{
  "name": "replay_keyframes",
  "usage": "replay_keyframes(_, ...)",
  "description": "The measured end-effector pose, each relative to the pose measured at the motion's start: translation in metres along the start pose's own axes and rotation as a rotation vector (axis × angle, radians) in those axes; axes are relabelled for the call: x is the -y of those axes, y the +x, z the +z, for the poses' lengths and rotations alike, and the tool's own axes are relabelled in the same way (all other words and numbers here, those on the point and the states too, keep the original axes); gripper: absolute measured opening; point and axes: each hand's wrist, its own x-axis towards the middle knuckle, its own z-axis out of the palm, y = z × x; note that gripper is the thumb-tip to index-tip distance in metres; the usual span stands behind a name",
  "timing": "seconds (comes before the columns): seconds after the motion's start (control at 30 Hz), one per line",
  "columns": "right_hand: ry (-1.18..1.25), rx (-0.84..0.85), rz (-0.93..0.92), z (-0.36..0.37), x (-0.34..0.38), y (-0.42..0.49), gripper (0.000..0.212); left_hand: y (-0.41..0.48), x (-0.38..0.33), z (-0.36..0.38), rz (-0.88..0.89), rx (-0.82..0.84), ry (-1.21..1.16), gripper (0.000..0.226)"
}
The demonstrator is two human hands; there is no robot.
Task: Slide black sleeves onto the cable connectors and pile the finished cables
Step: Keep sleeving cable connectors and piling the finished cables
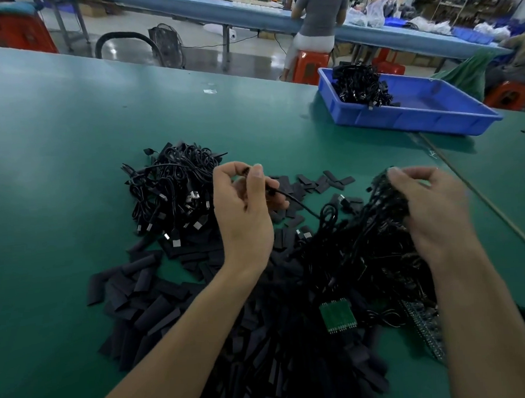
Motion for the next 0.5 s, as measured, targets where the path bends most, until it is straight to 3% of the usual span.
replay_keyframes(0.13, -0.410, 0.430, -0.048, -0.002, 0.006, -0.007, 0.021, 0.001, 0.006, -0.008, -0.159, 0.031, 0.082, 0.017)
replay_keyframes(0.23, -0.470, 0.592, -0.135, 0.010, 0.012, -0.015, 0.029, -0.003, 0.010, -0.011, -0.184, 0.106, 0.155, 0.014)
replay_keyframes(0.3, -0.422, 0.584, -0.214, 0.025, 0.013, -0.019, 0.024, -0.007, 0.010, -0.010, -0.195, 0.159, 0.145, 0.005)
replay_keyframes(0.4, -0.250, 0.422, -0.296, 0.053, 0.011, -0.024, 0.017, -0.012, 0.009, -0.006, -0.261, 0.212, 0.124, 0.017)
replay_keyframes(0.5, -0.058, 0.265, -0.248, 0.071, 0.010, -0.029, 0.019, -0.016, 0.007, -0.006, -0.207, 0.271, 0.234, 0.020)
